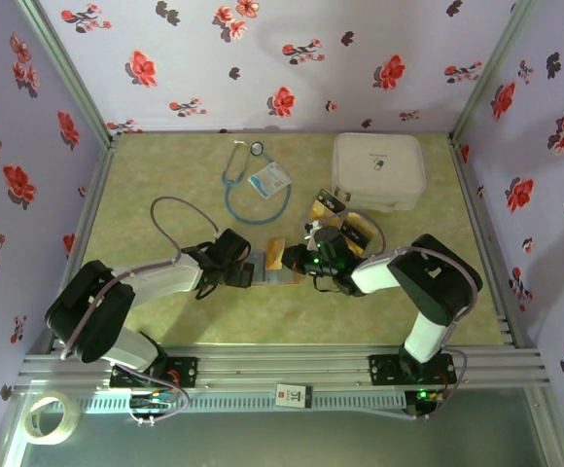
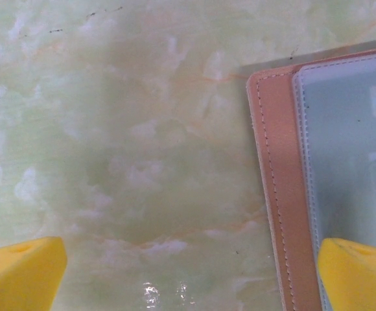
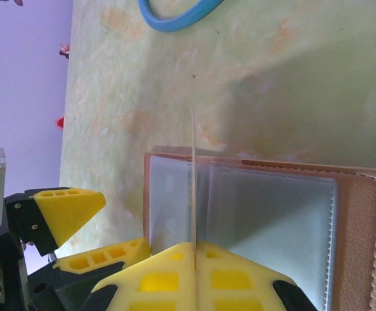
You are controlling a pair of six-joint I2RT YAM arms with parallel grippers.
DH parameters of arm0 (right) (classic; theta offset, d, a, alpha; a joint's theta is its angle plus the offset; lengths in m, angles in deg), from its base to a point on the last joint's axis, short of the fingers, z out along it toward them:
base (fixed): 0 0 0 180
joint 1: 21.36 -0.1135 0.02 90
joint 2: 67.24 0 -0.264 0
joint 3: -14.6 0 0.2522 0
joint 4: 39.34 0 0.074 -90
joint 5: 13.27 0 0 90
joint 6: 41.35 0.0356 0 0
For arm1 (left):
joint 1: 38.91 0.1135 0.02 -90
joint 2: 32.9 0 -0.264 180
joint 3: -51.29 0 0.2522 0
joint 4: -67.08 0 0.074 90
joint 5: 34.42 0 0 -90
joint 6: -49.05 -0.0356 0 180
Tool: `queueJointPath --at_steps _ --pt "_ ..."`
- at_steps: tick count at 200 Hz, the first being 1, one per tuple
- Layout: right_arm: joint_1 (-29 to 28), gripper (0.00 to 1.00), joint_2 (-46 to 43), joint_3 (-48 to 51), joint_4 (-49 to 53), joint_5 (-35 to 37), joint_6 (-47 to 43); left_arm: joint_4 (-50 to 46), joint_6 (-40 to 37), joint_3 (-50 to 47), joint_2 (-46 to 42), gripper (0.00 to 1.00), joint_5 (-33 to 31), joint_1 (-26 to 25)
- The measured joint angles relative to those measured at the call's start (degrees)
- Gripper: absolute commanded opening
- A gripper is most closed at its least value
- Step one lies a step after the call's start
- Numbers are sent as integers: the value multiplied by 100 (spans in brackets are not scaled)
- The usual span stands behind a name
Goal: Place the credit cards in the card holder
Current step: Insert the credit card into the card slot.
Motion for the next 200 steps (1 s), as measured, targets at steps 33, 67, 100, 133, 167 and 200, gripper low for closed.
queueJointPath --at_steps 33,67,100,133,167,200 --pt "-4 0 138 37 -245 0 70 2 11 -20 -11 100 0 0" --pt "-17 0 205 83 -409 0 136 0 22 -26 -22 100 0 0" --pt "-52 0 223 96 -490 -2 151 2 24 -31 -22 100 0 0" --pt "-96 0 317 114 -590 -42 162 2 24 -35 -24 100 0 0" --pt "-129 0 437 177 -809 -83 289 2 42 -37 -26 100 -2 -4" --pt "-140 0 474 284 -957 -90 313 2 44 -37 -26 100 -2 -4"
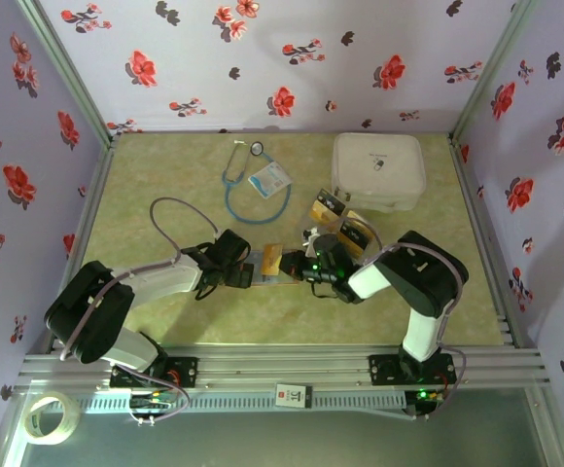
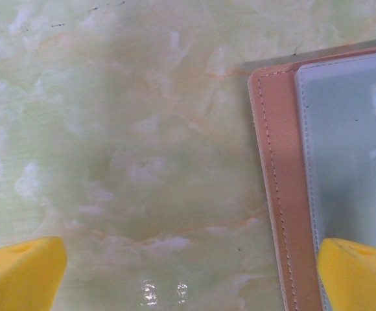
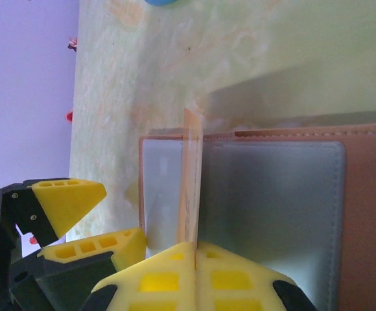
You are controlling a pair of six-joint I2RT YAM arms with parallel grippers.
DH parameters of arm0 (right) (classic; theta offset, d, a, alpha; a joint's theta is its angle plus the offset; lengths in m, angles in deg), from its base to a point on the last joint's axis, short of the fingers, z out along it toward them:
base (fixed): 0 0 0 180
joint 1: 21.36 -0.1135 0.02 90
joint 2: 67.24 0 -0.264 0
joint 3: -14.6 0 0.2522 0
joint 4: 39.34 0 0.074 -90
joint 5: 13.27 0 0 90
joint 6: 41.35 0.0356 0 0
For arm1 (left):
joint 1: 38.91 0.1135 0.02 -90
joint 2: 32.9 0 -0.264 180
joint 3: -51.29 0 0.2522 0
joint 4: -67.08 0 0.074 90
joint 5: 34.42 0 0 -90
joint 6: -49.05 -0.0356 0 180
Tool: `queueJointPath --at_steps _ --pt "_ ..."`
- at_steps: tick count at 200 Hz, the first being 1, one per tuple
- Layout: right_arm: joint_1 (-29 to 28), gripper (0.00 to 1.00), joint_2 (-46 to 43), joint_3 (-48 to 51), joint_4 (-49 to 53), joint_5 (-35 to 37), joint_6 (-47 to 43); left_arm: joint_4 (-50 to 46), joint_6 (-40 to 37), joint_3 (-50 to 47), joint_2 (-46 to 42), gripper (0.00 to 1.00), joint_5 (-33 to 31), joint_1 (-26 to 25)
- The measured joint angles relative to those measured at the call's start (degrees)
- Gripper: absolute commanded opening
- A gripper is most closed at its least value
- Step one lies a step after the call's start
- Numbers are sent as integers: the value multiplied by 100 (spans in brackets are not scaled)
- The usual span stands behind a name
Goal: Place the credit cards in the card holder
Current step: Insert the credit card into the card slot.
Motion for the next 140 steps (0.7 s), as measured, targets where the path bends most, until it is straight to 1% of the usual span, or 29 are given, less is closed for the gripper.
queueJointPath --at_steps 140 --pt "0 0 63 173 -195 -199 83 0 0 0 0 100 0 0"
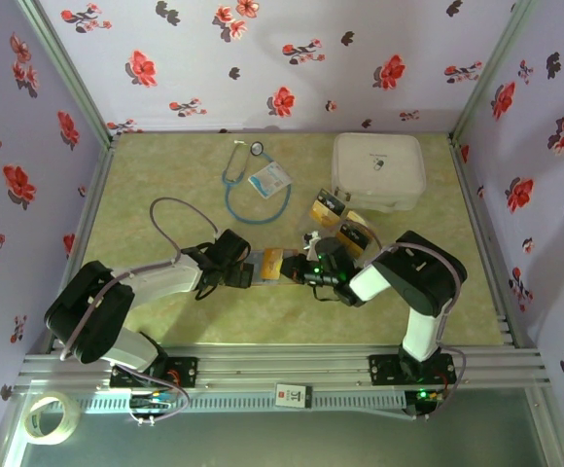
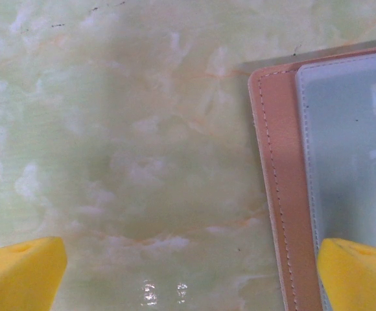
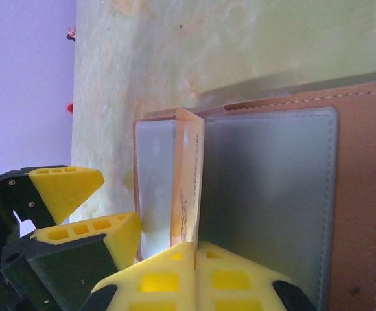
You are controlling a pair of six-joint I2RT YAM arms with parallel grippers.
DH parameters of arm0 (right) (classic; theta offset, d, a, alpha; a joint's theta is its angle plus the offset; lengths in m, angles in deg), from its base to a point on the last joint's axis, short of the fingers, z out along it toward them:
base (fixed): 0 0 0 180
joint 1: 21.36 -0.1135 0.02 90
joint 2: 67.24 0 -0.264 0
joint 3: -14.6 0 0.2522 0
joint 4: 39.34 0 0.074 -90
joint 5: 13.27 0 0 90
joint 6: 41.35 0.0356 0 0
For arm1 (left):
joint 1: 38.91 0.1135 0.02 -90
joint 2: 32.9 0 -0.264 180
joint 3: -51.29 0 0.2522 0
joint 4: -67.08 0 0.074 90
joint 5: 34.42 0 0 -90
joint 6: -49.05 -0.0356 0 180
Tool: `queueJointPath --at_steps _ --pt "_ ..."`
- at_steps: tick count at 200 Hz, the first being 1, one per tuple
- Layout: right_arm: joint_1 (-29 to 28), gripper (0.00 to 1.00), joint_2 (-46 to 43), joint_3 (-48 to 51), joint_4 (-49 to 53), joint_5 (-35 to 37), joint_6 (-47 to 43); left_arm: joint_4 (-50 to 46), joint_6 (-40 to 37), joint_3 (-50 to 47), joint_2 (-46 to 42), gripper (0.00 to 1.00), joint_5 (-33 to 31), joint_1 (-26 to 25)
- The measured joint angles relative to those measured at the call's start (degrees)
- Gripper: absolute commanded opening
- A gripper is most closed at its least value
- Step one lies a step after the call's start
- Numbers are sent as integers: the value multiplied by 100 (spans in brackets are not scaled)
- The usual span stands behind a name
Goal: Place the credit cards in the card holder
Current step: Insert the credit card into the card slot.
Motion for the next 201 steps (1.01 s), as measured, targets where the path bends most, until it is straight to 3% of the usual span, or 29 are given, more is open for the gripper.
queueJointPath --at_steps 201 --pt "0 0 96 68 -181 -201 57 20 0 -11 0 100 -2 -11"
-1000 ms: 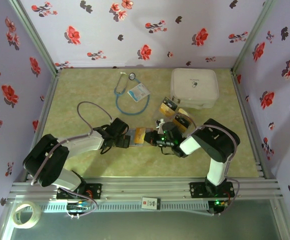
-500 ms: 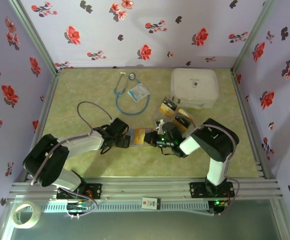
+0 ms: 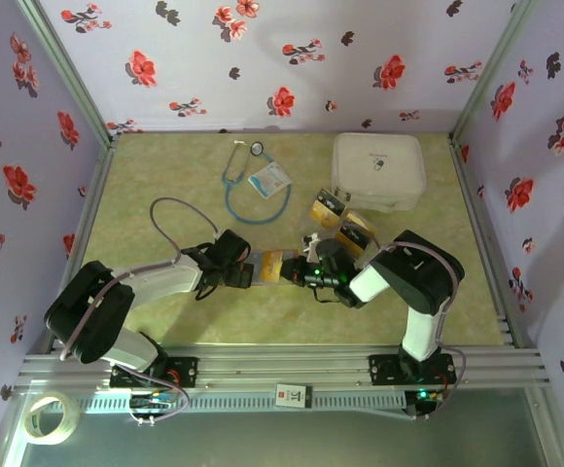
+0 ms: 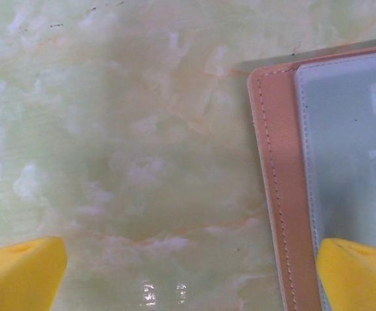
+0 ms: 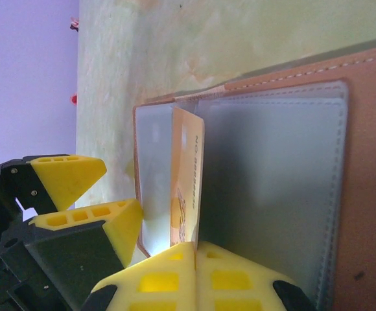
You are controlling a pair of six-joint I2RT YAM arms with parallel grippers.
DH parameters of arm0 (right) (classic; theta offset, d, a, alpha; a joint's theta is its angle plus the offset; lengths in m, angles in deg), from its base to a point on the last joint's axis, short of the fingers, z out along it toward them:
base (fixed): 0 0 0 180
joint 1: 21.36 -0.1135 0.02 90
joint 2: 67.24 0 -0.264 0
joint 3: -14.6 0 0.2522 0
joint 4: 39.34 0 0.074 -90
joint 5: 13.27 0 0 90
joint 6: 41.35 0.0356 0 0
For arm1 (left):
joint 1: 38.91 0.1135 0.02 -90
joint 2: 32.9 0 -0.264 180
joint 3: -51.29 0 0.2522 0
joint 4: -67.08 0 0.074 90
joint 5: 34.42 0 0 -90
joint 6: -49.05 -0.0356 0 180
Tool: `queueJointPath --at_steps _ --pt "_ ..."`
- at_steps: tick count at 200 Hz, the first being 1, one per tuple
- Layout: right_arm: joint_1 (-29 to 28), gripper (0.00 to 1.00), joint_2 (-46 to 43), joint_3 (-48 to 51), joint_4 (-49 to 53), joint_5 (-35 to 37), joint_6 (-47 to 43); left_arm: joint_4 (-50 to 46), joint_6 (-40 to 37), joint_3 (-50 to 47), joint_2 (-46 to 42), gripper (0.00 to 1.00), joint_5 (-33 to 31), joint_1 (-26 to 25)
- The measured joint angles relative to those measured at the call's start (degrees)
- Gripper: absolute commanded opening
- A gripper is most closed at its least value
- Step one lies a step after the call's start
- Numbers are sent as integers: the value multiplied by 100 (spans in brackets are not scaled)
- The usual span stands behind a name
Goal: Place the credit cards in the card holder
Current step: Insert the credit card into the card slot.
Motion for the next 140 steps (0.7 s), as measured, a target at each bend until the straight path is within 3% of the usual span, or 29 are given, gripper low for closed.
queueJointPath --at_steps 113,140 --pt "0 0 173 -153 -31 -208 2 0 0 0 0 100 -4 -11" --pt "0 10 192 -219 35 -243 0 0 0 0 0 100 -13 -11"
